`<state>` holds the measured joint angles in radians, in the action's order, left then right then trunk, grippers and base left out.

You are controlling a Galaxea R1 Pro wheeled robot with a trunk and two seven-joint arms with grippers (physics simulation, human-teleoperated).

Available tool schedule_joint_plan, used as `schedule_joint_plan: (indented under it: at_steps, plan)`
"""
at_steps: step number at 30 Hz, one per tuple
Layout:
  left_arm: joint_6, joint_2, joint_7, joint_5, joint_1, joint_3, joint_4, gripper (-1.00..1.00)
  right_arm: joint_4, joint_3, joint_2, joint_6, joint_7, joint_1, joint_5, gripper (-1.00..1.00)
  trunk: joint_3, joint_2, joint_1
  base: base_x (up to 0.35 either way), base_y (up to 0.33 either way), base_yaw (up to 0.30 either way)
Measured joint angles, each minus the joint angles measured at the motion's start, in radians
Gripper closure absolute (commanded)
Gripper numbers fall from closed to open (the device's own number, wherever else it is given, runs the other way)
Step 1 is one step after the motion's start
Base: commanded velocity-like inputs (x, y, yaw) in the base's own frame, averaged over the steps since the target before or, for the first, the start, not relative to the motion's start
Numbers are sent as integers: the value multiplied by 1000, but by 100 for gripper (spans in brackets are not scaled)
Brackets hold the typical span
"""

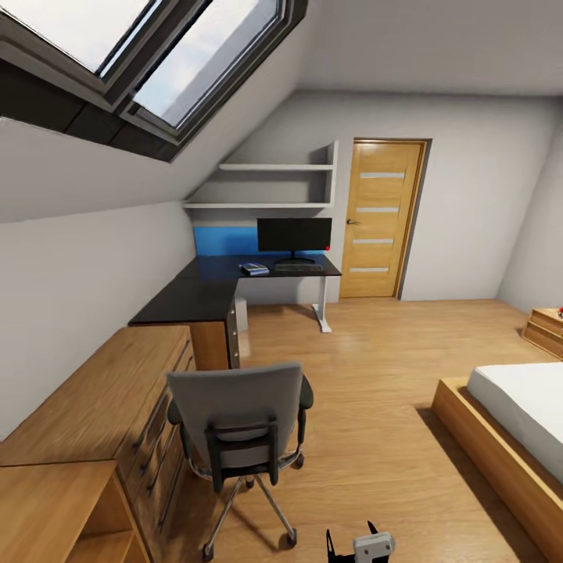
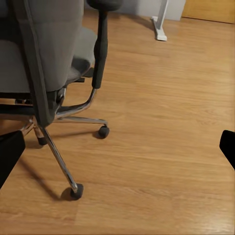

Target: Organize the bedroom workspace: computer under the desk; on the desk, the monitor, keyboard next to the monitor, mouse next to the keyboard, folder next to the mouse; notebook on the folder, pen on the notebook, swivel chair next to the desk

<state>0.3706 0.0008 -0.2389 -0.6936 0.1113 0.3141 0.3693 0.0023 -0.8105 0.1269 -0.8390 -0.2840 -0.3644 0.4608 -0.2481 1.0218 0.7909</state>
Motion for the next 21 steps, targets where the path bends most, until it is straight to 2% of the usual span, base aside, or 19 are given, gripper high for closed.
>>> schedule_joint_plan:
  at_steps: [11, 21]
  plan:
    - [0, 0, 0, 0, 0, 1, 0, -100, 0, 0, 0, 0, 0, 0, 0, -100, 0, 0, 0, 0, 20, -3]
    - [0, 0, 0, 0, 0, 0, 0, -100, 0, 0, 1, 17, 0, 0, 0, -100, 0, 0, 0, 0, 78, 0]
